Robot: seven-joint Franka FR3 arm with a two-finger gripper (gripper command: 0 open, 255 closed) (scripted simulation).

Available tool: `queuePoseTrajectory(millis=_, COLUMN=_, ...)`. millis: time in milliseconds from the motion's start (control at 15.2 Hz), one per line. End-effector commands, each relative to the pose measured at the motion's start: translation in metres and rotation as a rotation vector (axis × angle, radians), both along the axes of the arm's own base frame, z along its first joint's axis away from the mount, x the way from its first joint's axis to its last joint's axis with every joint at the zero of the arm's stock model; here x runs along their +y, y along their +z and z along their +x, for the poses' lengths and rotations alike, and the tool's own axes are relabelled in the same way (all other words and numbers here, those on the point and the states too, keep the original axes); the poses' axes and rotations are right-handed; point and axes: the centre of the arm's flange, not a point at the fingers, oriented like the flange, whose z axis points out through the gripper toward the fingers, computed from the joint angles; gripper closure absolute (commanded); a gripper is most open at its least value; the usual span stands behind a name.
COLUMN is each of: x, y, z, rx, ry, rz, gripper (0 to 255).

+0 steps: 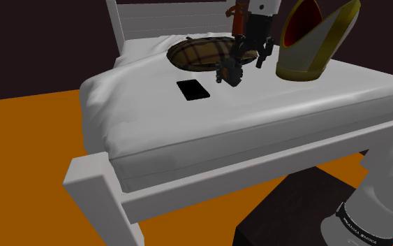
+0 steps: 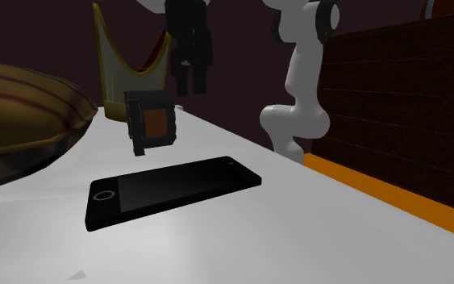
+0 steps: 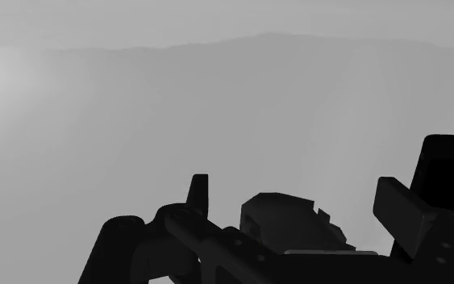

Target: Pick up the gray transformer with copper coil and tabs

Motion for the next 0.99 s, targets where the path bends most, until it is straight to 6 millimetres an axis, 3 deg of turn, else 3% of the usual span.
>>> queuePoseTrajectory(millis=0, x=-0.001, y=0.01, z=0.025, rx=-0.004, ry=-0.023, rz=0.011, gripper=0)
queuePoseTrajectory(millis=198, x=-0.005, y=0.019, z=0.059, rx=-0.011, ry=-0.055, rz=0.025, gripper=0)
queuePoseTrajectory(millis=792, x=-0.005, y=-0.021, z=0.059, rx=-0.011, ry=-0.055, rz=0.025, gripper=0)
queuePoseTrajectory(millis=858, x=-0.004, y=-0.021, z=0.058, rx=-0.011, ry=-0.055, rz=0.025, gripper=255)
queuePoseTrajectory(millis=924, x=-0.004, y=-0.02, z=0.058, rx=-0.011, ry=-0.055, rz=0.025, gripper=255)
